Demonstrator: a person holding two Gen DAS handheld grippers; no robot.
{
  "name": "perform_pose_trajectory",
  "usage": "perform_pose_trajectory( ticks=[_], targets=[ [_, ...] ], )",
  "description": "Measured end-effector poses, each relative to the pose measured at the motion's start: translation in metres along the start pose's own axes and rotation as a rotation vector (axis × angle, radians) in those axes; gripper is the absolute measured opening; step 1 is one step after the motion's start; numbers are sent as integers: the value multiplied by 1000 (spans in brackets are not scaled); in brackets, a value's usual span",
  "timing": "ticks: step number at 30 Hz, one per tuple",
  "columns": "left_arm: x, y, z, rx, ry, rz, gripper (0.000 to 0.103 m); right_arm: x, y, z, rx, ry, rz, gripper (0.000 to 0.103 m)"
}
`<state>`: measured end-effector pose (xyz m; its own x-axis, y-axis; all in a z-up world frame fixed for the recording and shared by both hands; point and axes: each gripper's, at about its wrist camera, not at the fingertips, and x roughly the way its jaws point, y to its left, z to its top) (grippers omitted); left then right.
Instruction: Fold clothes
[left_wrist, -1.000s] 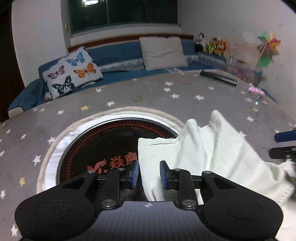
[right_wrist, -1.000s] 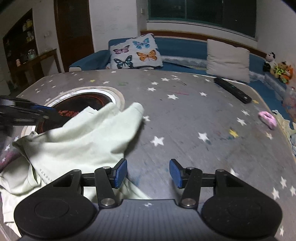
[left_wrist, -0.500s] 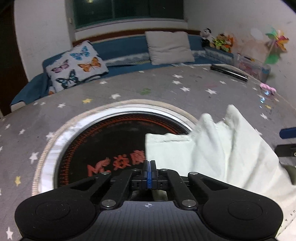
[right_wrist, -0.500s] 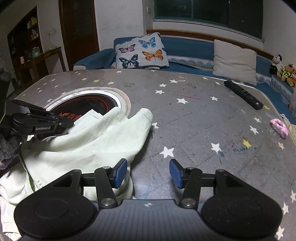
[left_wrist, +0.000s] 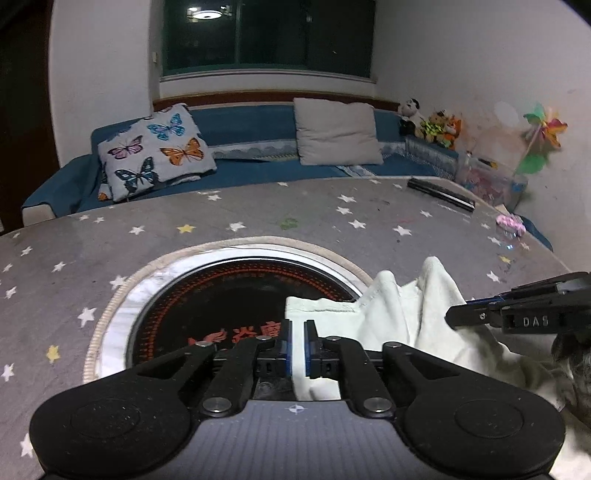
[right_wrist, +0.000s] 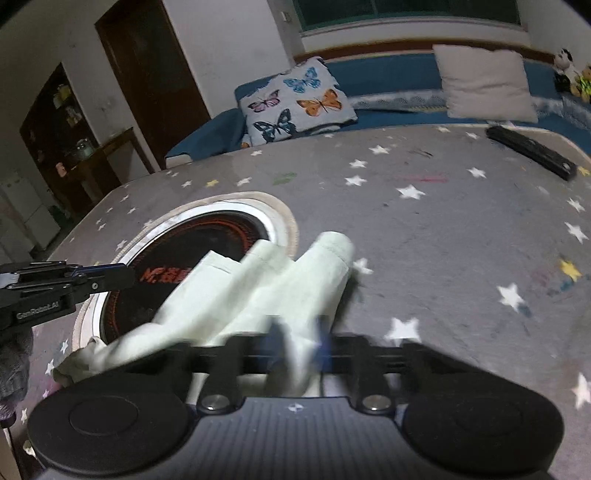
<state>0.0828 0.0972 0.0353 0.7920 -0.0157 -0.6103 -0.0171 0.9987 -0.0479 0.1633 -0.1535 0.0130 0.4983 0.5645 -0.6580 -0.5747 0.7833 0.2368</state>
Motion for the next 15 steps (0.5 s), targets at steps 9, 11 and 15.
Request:
perform_pose_trajectory(
  ticks=[9, 11, 15],
  targets=[
    [-22, 5, 2, -79, -65, -39, 41, -3, 104, -28, -417, -24, 123, 7],
    [-20, 3, -2, -76, -54, -53, 42, -6, 110, -35, -435, -5, 157, 9],
    [-9, 2, -15, -80, -9, -63, 41, -24, 106, -36, -429, 4, 198, 11]
  ],
)
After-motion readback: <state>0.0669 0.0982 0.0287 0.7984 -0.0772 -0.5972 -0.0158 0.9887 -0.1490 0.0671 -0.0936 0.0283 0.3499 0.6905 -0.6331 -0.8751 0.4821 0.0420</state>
